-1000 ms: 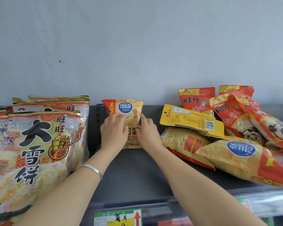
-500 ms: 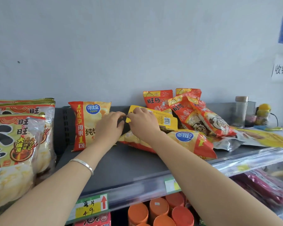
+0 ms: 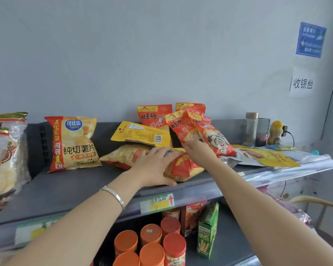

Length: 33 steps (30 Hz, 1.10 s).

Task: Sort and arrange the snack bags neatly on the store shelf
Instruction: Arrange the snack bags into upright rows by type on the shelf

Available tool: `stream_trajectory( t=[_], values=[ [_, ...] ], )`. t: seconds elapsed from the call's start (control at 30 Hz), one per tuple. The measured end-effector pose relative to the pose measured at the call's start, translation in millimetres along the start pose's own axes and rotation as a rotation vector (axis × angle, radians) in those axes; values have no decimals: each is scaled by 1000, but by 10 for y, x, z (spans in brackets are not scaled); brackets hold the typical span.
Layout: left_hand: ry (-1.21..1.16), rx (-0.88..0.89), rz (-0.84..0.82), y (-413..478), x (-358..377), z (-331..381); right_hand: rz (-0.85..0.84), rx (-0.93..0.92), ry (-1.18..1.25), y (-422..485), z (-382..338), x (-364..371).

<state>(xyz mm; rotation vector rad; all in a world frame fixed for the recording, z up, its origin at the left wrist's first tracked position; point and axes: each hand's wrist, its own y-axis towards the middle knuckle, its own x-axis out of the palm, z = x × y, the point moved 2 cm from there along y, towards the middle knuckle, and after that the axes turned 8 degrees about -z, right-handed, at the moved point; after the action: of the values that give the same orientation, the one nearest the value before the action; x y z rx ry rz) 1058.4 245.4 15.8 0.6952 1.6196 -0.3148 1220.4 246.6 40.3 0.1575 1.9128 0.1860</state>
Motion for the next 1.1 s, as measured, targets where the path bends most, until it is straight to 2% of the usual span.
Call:
stream_trajectory(
  t=[0.17,0.37,0.43,0.53,0.6,0.77,0.87,0.97,1.1],
  values=[
    [65,-150,117,-7,108,56,-93,-53,292,-112,191,105],
    [4,-97,249,-86,-114,141,69,61,651,-86,373,65],
    [-39,-73,283,-144,-184,120,57,130,717,-80,425,67],
    [-34,-4,328,-235,-162,92,-74,244,858,-22,493,173],
    [-81,4,349,-285,-124,42,-135,258,890,34,528,247],
    [-11,-156,455,-415,-63,-151,-175,281,1058,-74,461,195],
    [-180,-225,540,-444,-69,-189,-250,265,1292,-145,416,130],
    [-256,-262,632,-391,-118,-270,-399,205,1565,-246,358,89],
    [-523,-375,797,-372,-126,-419,-590,34,1722,-341,129,98]
  ],
)
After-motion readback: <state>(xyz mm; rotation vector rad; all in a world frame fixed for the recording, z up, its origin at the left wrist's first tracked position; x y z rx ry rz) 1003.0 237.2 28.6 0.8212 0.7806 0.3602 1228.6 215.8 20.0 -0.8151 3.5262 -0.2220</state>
